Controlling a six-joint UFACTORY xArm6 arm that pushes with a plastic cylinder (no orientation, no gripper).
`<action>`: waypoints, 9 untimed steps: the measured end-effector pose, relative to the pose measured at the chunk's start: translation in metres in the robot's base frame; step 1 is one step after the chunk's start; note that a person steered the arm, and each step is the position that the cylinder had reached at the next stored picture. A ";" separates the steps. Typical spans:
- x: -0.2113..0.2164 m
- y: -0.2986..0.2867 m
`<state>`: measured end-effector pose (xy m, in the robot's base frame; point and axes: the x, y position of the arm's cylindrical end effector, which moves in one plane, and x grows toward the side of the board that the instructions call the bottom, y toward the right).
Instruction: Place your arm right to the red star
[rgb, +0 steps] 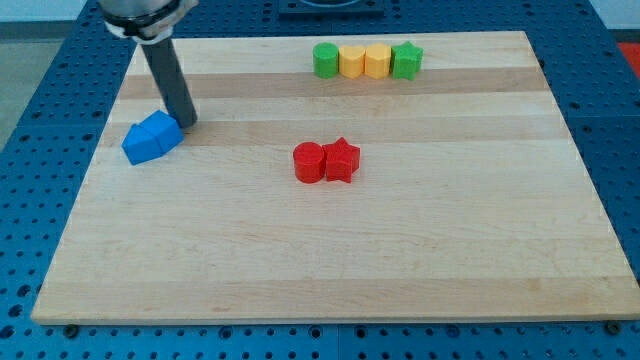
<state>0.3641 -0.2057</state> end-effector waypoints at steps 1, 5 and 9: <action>0.000 -0.008; 0.065 0.064; 0.112 0.268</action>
<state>0.4757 0.0619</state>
